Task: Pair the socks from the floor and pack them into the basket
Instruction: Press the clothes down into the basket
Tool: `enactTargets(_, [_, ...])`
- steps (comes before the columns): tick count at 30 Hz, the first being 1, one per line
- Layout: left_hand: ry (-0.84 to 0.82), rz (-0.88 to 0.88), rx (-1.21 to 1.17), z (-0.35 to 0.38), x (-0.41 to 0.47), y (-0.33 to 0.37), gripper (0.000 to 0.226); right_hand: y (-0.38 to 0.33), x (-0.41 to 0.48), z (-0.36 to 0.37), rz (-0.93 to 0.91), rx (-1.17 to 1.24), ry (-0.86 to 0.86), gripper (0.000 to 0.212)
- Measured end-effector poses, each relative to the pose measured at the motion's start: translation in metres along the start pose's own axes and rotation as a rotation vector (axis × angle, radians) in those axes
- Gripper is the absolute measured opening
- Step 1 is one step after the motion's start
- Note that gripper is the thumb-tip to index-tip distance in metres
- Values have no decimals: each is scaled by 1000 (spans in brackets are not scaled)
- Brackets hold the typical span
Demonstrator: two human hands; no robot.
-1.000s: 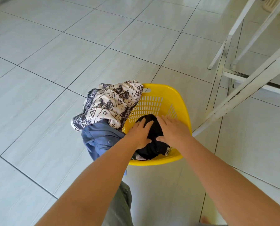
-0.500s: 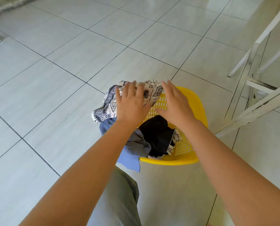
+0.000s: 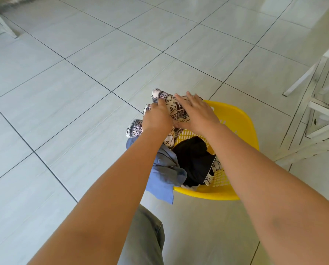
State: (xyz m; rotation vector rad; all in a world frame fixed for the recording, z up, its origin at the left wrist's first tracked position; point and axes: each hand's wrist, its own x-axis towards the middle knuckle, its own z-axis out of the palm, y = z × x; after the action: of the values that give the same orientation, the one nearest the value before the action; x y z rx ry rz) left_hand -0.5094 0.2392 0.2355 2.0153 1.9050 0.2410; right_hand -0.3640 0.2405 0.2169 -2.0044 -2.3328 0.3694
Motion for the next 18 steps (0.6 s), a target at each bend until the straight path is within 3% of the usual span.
enactTargets(4, [104, 63, 27, -16, -1, 7, 37, 3, -3, -3, -6, 90, 31, 104])
enactTargets(10, [237, 191, -93, -39, 1, 21, 42, -3, -8, -17, 58, 139, 81, 117])
enactTargets(15, [204, 148, -480, -48, 0, 39, 34, 1, -15, -34, 186, 392, 213, 52])
enactTargets(18, [127, 104, -739, -53, 0, 47, 35, 15, -32, -50, 175, 617, 245, 49])
